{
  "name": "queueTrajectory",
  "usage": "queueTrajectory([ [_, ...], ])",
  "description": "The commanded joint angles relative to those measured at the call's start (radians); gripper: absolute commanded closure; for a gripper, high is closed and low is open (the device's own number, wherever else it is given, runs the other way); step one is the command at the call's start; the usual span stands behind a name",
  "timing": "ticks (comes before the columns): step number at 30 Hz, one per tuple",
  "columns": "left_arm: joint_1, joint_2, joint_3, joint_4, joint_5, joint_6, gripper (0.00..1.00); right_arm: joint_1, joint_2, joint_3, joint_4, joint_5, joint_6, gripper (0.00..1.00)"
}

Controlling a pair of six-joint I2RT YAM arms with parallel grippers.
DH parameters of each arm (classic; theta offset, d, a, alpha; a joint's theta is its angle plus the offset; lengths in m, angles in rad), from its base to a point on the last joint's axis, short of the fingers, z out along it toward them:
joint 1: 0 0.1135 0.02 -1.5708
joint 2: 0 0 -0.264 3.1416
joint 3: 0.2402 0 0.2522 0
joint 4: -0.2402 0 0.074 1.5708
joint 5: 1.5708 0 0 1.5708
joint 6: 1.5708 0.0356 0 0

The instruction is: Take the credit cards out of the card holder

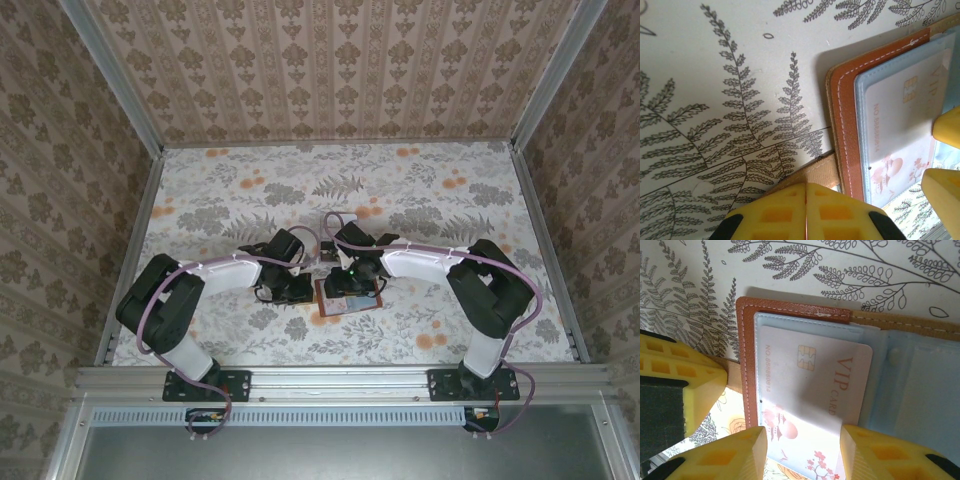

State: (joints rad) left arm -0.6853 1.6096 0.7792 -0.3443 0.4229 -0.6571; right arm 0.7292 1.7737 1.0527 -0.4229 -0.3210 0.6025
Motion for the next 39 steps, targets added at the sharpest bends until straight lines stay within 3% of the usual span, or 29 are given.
queueTrajectory([
  [1,0.011,-0.005,-0.028,-0.048,-0.035,0.028,0.91,-0.004,0.012,0.002,-0.048,0.05,-0.007,0.56],
  [12,0.035,-0.038,-0.014,-0.074,-0.038,0.039,0.91,-0.002,-0.055,0.012,-0.049,0.02,0.0,0.55],
  [22,-0.007,-0.064,0.086,-0.076,-0.009,0.01,0.89,-0.014,-0.054,0.001,-0.031,-0.003,0.01,0.57],
  [29,-0.066,-0.001,0.139,-0.043,0.0,-0.016,0.9,-0.03,-0.027,-0.009,-0.008,-0.024,-0.001,0.59],
  [39,-0.075,0.094,0.133,-0.035,0.018,0.001,0.93,-0.037,0.016,-0.011,-0.002,-0.017,-0.017,0.62],
])
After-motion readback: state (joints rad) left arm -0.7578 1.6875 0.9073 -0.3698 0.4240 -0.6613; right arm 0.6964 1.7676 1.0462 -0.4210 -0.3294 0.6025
